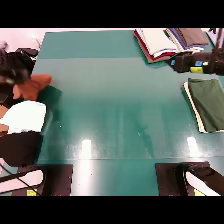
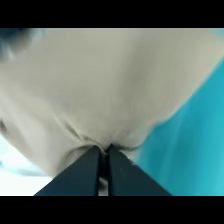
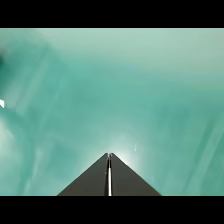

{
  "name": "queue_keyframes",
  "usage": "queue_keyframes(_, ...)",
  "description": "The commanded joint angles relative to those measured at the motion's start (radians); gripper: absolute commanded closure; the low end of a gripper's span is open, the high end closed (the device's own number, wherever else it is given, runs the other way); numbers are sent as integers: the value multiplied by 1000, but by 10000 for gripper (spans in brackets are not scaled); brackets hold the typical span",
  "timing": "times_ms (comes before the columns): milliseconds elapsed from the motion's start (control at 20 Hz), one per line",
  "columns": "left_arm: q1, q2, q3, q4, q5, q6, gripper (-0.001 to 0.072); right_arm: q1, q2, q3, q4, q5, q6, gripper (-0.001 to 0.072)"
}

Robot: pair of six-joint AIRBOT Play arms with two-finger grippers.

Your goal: Fold the shirts.

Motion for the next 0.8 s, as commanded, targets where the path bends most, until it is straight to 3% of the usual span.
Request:
queue_keyframes(0,-84,159,181,-23,-6,60,686,-4,62,29,2,-101,1,694)
queue_keyframes(300,-486,289,324,-24,-12,72,686,-76,6,271,2,-5,1,694)
queue_keyframes(650,-972,26,319,-29,-69,73,681,-84,-122,515,3,227,1,693)
queue_keyframes(700,-1011,-32,319,-41,-50,72,522,-84,-134,533,3,249,1,693)
queue_keyframes(750,-1034,-80,319,-65,-27,71,194,-84,-141,545,3,267,1,694)
